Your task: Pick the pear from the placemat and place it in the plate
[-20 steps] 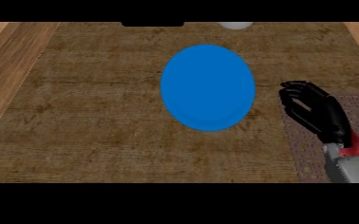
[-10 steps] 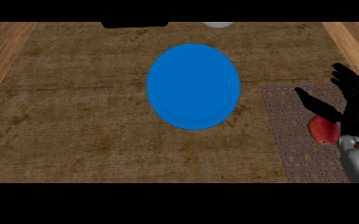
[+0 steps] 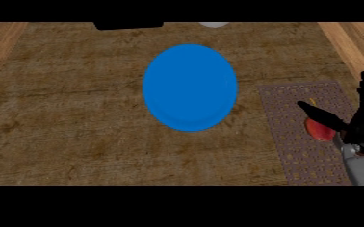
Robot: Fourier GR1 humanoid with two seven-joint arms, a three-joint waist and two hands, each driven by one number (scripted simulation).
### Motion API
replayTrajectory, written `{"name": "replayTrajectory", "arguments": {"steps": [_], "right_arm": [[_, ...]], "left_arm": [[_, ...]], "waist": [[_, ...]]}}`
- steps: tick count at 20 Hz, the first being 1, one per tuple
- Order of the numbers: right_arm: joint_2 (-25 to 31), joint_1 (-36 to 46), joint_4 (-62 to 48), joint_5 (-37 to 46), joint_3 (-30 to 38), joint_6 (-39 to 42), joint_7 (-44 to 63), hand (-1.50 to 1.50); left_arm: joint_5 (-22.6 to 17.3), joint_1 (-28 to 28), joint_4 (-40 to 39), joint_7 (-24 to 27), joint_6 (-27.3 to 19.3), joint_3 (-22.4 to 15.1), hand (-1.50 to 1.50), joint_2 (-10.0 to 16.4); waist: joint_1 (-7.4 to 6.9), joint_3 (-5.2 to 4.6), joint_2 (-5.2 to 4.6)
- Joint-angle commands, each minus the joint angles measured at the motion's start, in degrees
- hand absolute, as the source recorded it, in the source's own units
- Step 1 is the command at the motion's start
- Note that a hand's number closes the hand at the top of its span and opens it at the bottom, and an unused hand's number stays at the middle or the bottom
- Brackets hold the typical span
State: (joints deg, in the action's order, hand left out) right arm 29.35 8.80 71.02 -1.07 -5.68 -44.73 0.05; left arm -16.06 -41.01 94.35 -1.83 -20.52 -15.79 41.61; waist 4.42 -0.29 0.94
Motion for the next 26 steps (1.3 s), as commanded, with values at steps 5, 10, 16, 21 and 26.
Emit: {"name": "replayTrajectory", "arguments": {"steps": [5,10,16,21,26], "right_arm": [[4.0,-4.0,-5.0,5.7,-6.7,3.1,10.3,-1.5],[7.1,-3.5,-6.1,6.7,-9.5,8.5,18.7,-1.5],[9.0,-1.6,-4.9,7.1,-12.0,13.8,28.0,-1.5],[10.6,0.5,-5.2,8.1,-13.7,17.3,35.0,-1.5],[11.0,2.3,-4.7,8.6,-15.5,20.6,41.3,-1.5]], "left_arm": [[-2.5,14.1,8.5,8.5,2.1,2.9,0.0,-4.9],[-3.8,14.2,7.8,10.1,4.0,3.5,0.0,-5.1],[-4.0,14.5,7.2,10.8,5.3,3.5,0.0,-5.1],[-3.6,15.4,6.0,11.5,5.4,3.9,0.0,-5.6],[-4.8,16.1,6.6,10.5,7.0,3.7,0.0,-5.6]], "waist": [[1.47,-0.98,-0.28],[0.55,-0.92,-0.32],[0.68,-0.8,-0.17],[0.22,-0.72,-0.41],[0.43,-0.49,-0.6]]}}
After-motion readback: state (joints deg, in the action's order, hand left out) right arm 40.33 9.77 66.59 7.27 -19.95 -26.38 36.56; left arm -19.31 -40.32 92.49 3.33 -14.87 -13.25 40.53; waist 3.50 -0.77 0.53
